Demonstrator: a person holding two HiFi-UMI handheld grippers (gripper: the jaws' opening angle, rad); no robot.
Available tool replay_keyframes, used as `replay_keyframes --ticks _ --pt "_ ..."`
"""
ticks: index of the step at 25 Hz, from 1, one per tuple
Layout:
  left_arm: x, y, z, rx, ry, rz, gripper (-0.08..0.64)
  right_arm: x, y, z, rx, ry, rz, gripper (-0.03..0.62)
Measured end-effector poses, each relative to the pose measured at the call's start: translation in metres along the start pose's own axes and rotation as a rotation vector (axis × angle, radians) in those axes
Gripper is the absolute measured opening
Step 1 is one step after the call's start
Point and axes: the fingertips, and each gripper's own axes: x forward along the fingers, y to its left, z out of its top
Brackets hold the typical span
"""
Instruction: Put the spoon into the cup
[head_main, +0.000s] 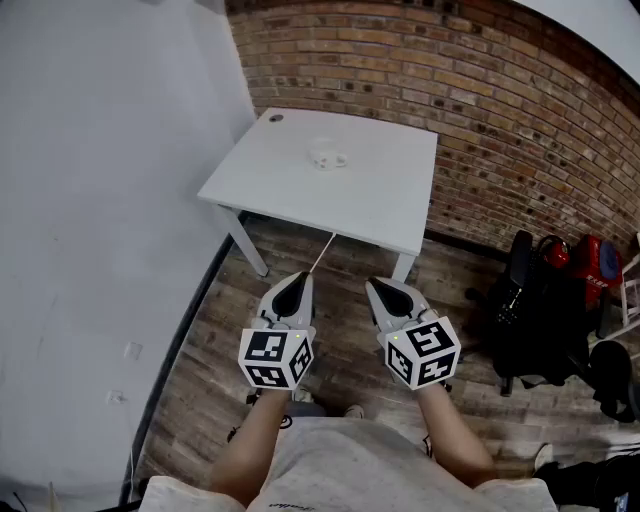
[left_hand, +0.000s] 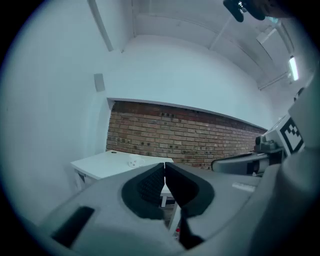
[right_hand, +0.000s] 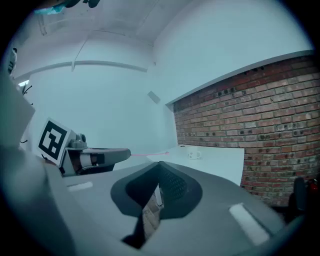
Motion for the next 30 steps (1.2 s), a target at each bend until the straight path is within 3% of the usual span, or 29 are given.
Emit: replay_keyframes --ticks 6,13,22,30 --pt "0.004 -0.001 -0.006 0.001 0.005 -0.002 0.006 0.004 -0.007 -0.010 0.031 0.001 -0.007 0.011" --pt "0.026 0.027 -0.004 -0.010 0.015 -0.001 0.006 0.037 -0.013 -0.007 0.039 0.015 -0.010 0.011" --pt "0.083 0.091 0.006 -0.028 0.030 -0.041 0.006 0.118 -0.028 0.009 0.039 0.036 -0.043 0.011" --pt "0.146 0.158 0.015 -0.036 0.058 -0.121 0.006 0.205 -0.043 0.028 0.047 0.044 -0.113 0.011"
